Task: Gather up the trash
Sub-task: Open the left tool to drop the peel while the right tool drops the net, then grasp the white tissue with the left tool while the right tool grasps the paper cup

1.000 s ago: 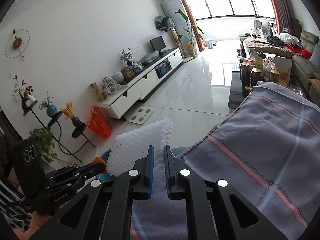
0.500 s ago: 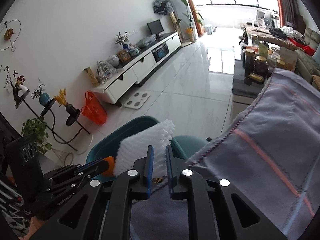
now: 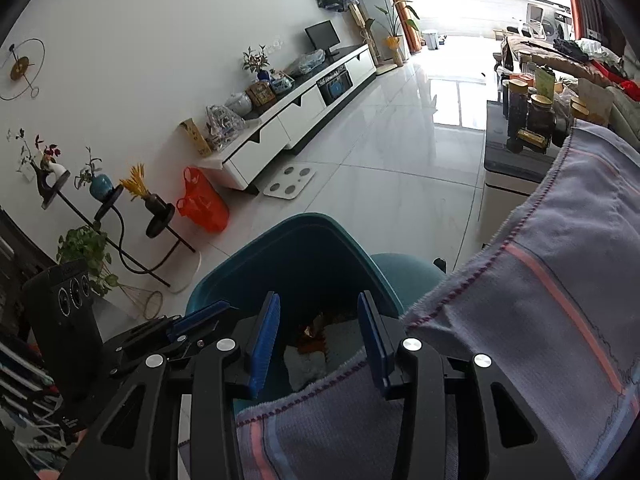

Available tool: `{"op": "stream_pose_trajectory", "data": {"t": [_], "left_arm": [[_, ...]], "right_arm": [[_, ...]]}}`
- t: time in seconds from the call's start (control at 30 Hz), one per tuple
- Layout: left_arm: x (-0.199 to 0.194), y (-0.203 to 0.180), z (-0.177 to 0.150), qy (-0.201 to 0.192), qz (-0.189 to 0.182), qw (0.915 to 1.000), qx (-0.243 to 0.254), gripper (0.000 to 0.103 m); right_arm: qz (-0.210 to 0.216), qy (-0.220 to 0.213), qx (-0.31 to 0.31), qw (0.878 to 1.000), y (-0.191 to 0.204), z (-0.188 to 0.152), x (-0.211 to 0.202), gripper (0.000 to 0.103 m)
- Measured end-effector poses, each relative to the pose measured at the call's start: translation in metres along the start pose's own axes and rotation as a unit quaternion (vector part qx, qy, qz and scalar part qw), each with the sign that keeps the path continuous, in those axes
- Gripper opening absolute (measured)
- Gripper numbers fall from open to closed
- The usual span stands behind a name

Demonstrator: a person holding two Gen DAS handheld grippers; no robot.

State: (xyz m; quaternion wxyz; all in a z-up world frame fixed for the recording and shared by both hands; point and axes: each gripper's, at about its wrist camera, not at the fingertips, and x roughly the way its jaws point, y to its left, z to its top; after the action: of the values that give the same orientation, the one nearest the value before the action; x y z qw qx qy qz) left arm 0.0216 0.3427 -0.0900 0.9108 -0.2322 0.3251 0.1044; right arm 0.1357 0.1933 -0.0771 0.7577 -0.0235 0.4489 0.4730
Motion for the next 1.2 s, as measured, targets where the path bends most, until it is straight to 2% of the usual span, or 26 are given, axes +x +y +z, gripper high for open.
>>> {"op": "stream_pose_trajectory", "data": {"t": [0.13, 0.3, 0.43, 0.6, 0.8, 0.9, 1.2], "left_arm": [[-0.012, -0.009, -0.001, -0.014, -0.007, 0.9998, 0.015, 0.03], [-0.034, -0.034, -0.001, -0.042, -0.027, 0.9977, 0.046, 0.045], [-0.051, -0.064, -0.007, -0.06, -0.067, 0.9924, 0.084, 0.058], [-0.057, -0.112, -0.021, -0.055, -0.124, 0.9828, 0.125, 0.061], [-0.05, -0.179, -0.044, -0.026, -0.195, 0.9641, 0.178, 0.061], [-0.044, -0.212, -0.059, -0.006, -0.228, 0.9522, 0.203, 0.061], [-0.034, -0.289, -0.102, 0.048, -0.31, 0.9155, 0.252, 0.061]], "right_arm": [[0.004, -0.018, -0.005, 1.0, 0.0, -0.004, -0.017, 0.046], [0.012, -0.057, -0.011, 0.998, -0.002, -0.014, -0.056, 0.066], [-0.001, -0.085, -0.016, 0.996, -0.007, -0.029, -0.09, 0.068], [-0.032, -0.121, 0.0, 0.992, -0.03, -0.055, -0.136, 0.072], [-0.094, -0.151, 0.03, 0.984, -0.061, -0.097, -0.191, 0.072], [-0.12, -0.163, 0.054, 0.978, -0.079, -0.116, -0.216, 0.072], [-0.202, -0.204, 0.12, 0.95, -0.126, -0.18, -0.288, 0.072]]}}
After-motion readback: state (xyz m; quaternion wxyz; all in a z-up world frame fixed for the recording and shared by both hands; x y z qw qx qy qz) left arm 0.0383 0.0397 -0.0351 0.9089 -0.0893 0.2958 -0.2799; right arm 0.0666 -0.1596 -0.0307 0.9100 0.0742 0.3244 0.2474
